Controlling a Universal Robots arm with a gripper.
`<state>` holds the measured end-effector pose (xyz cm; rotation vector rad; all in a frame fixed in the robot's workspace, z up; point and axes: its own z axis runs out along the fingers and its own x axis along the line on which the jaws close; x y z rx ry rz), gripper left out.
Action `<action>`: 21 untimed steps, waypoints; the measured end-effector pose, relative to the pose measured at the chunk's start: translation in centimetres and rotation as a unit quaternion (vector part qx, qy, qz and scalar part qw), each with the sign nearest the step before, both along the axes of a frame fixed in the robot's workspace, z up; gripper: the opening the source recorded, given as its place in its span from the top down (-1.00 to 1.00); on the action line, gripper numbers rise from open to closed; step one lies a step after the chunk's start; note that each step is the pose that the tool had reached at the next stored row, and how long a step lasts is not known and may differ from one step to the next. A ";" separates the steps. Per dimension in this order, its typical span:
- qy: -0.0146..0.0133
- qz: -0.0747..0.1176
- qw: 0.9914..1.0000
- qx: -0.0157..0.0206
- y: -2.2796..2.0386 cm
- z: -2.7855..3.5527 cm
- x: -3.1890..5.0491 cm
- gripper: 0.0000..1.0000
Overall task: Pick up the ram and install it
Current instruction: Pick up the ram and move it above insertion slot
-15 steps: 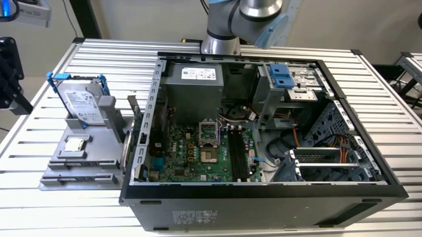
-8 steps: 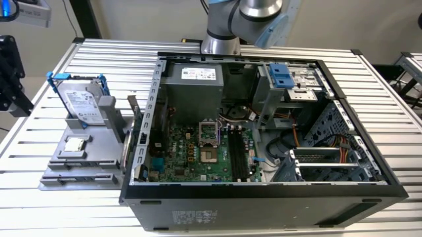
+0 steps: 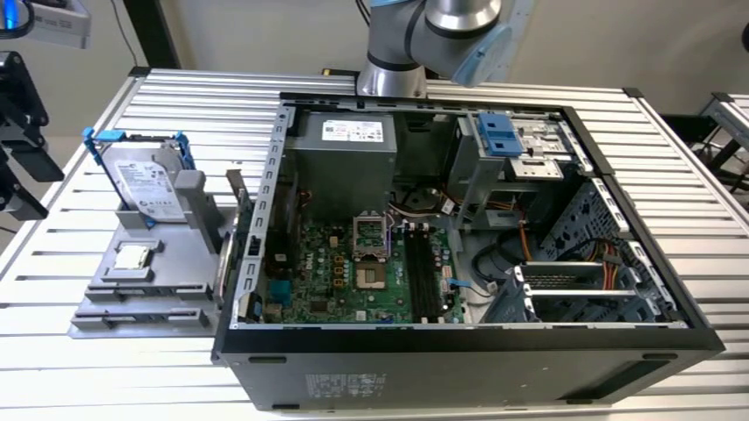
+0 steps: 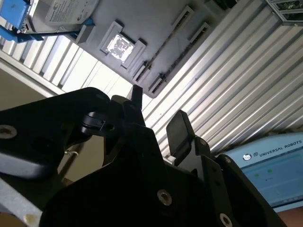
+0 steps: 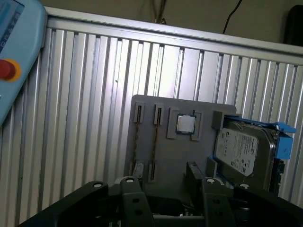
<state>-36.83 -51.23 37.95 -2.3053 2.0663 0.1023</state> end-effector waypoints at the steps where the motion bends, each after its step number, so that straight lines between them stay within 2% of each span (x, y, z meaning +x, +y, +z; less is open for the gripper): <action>1: 0.000 0.000 1.000 0.000 0.00 0.00 0.00 -1.00; 7: 0.000 -0.002 1.000 0.000 0.00 -0.12 0.00 -1.00; 12: 0.000 -0.018 1.000 0.000 0.00 -0.70 0.00 -1.00; 21: 0.000 -0.023 1.000 0.000 0.00 -1.68 0.18 -1.00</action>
